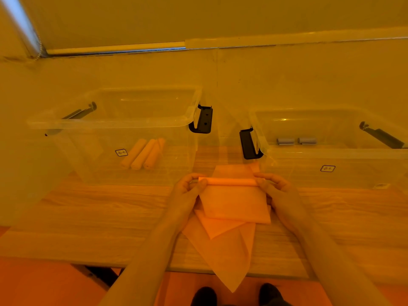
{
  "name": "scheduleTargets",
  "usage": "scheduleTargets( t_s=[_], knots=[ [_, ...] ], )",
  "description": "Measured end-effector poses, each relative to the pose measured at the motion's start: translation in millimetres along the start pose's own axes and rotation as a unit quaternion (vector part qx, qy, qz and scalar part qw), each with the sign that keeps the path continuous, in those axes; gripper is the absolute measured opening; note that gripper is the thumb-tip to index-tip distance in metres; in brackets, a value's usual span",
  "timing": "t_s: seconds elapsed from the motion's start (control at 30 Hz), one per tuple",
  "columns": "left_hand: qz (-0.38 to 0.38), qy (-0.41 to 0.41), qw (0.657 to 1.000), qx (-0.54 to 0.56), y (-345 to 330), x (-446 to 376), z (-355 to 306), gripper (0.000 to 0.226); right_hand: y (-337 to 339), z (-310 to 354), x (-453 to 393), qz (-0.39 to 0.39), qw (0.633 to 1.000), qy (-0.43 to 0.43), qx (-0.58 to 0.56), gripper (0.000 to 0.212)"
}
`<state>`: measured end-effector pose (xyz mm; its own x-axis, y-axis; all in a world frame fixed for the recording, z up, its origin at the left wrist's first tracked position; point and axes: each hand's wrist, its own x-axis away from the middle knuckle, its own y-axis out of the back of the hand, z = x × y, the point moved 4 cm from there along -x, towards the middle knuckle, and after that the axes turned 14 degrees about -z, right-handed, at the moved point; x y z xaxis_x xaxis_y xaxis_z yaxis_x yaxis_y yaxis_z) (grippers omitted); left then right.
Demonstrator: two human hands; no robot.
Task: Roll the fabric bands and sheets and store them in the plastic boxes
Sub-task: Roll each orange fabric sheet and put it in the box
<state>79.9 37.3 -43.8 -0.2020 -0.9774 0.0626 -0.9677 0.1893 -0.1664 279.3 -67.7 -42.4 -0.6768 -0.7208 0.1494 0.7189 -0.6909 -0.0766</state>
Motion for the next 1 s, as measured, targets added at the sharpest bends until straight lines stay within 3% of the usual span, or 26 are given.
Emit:
scheduleTargets(
  t_s=[0.13,0.27,0.43,0.77,1.0],
  knots=[
    [0.002,0.0,1.0,-0.013,1.0,-1.8,2.8,0.012,1.3,-2.2,-0.2,0.001,1.0,-0.012,-0.004,0.03],
    [0.009,0.008,1.0,-0.017,0.6,-1.3,3.2,0.013,1.0,-0.3,1.7,0.011,1.0,-0.011,-0.004,0.022],
    [0.006,0.015,1.0,0.01,0.4,-0.5,0.0,0.018,0.3,2.2,2.8,0.022,1.0,0.001,-0.001,0.026],
    [0.018,-0.017,1.0,0.01,0.2,2.9,-4.3,0.009,1.3,0.5,1.7,0.014,1.0,-0.009,0.001,0.034],
    [0.024,-0.014,0.999,0.024,-1.0,0.5,-3.6,0.022,1.2,-2.7,-2.0,0.002,1.0,-0.001,-0.005,0.016]
  ],
)
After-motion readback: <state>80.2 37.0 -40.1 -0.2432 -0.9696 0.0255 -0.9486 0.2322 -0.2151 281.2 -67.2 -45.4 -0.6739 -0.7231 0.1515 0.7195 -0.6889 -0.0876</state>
